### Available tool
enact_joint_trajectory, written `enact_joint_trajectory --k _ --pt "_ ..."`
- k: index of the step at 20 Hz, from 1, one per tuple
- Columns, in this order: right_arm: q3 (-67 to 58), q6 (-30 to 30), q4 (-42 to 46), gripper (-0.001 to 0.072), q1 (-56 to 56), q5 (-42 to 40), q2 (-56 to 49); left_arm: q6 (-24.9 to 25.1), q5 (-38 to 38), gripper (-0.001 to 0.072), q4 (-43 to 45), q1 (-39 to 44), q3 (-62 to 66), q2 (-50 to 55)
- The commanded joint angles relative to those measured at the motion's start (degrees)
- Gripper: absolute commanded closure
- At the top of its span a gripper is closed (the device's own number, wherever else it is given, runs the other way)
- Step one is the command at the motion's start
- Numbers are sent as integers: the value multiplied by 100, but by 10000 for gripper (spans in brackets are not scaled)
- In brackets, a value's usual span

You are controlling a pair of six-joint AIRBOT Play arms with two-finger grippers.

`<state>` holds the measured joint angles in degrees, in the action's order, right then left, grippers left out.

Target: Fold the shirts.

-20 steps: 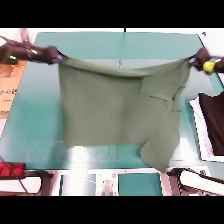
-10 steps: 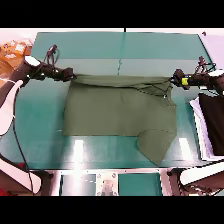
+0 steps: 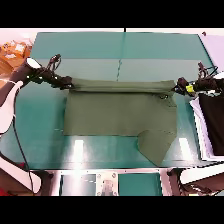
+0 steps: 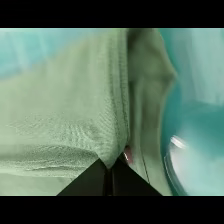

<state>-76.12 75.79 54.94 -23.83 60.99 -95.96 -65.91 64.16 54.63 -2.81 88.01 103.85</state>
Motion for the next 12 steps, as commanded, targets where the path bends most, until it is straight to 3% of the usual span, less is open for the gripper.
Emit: enact_joint_trajectory --k 1,6,7,8,9,10,12 --pt "181 26 125 692 -2 81 13 -103 -20 687 160 109 -4 76" --pt "221 26 120 689 24 83 13 -667 20 685 568 284 -2 221" --pt "203 26 120 644 22 125 15 -767 63 684 590 273 15 219" --pt "153 28 125 491 15 177 15 -778 225 504 590 260 94 219" --pt "46 70 129 413 -15 315 15 -833 415 198 588 234 225 219" --pt "-92 184 146 420 -79 498 15 -984 664 149 601 208 413 219" --pt "-411 452 219 438 -267 977 22 -1176 1263 157 645 109 885 208"
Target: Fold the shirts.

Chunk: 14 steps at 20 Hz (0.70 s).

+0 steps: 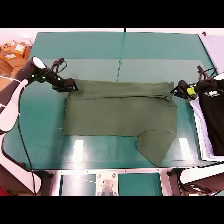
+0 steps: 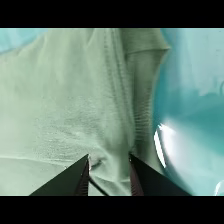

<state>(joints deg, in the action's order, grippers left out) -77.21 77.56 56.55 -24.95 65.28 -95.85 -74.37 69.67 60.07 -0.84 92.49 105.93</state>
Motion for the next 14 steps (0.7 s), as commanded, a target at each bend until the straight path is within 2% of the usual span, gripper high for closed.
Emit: enact_joint_trajectory --k 1,2,3,4,5,8,11,13,14 --pt "-398 398 72 565 -286 813 44 -439 1051 157 105 -153 682 0" --pt "-387 457 83 672 -400 1027 136 -562 1423 193 111 -245 933 0" --pt "-352 487 151 689 -476 1200 238 -645 1742 304 111 -337 1143 0" --pt "-243 544 186 690 -542 1329 391 -693 2033 463 111 -415 1331 0" --pt "-52 614 219 690 -581 1394 601 -785 2269 688 111 -472 1467 0" --pt "907 848 573 690 -590 1414 1565 -979 2627 689 197 -472 1578 -122" --pt "2087 1567 1521 690 -590 1582 2798 -1113 2879 689 699 -162 1333 -581" --pt "2938 1980 2002 680 -590 1843 3574 -1108 2677 689 1093 144 721 -1228" --pt "3373 2044 2015 499 -590 1958 3871 -1110 2444 689 1261 299 238 -1668"
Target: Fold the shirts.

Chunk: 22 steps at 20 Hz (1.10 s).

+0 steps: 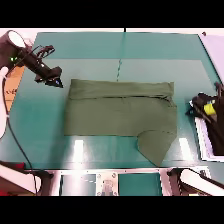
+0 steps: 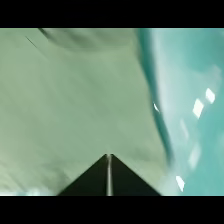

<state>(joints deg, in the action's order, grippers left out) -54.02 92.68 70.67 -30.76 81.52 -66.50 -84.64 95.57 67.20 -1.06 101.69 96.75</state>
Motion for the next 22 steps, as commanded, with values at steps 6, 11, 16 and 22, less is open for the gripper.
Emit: enact_joint_trajectory --k 6,11,16,22 --pt "2938 527 225 212 -4 -529 1340 -402 -1919 686 522 564 -4277 -3517" --pt "3289 358 -68 360 42 -1215 968 -1025 -2564 72 -4 564 -6087 -4450" --pt "3270 114 -625 361 522 -1858 634 -1132 -3510 -13 -1121 566 -7305 -4450" --pt "3270 109 -621 361 603 -1958 634 -1093 -4889 -13 -1788 763 -8185 -4448"
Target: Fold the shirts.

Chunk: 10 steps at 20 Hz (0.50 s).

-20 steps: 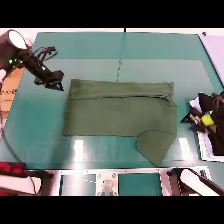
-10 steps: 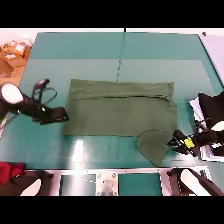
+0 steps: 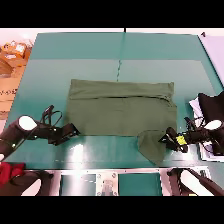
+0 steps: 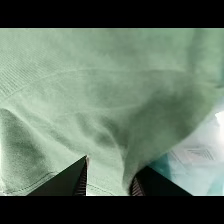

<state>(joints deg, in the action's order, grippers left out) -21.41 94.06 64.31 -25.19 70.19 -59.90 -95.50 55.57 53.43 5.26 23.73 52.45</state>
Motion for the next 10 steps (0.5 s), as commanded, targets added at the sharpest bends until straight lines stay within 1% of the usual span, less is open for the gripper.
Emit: enact_joint_trajectory --k 1,3,5,6,7,8,9,10 --pt "9 -28 15 361 46 -826 -26 -4 -1377 -8 -625 356 -463 37" --pt "9 -28 15 360 46 -828 -26 -17 -2321 -7 -839 890 -501 289" --pt "9 -26 15 360 46 -820 -26 -66 -2940 -6 -1097 1117 -501 566" --pt "9 -26 15 359 46 -796 -26 -63 -3025 123 -1139 1115 -487 664" --pt "9 -26 15 360 46 -752 -26 50 -3062 414 -1095 1102 -468 688" --pt "9 -26 13 360 46 -717 -26 210 -2955 580 -1075 1104 -420 688" --pt "7 -26 15 360 46 -680 -24 341 -2750 663 -1034 1104 -343 684" --pt "0 -26 20 360 44 -601 -22 455 -2494 686 -968 1104 -243 682"
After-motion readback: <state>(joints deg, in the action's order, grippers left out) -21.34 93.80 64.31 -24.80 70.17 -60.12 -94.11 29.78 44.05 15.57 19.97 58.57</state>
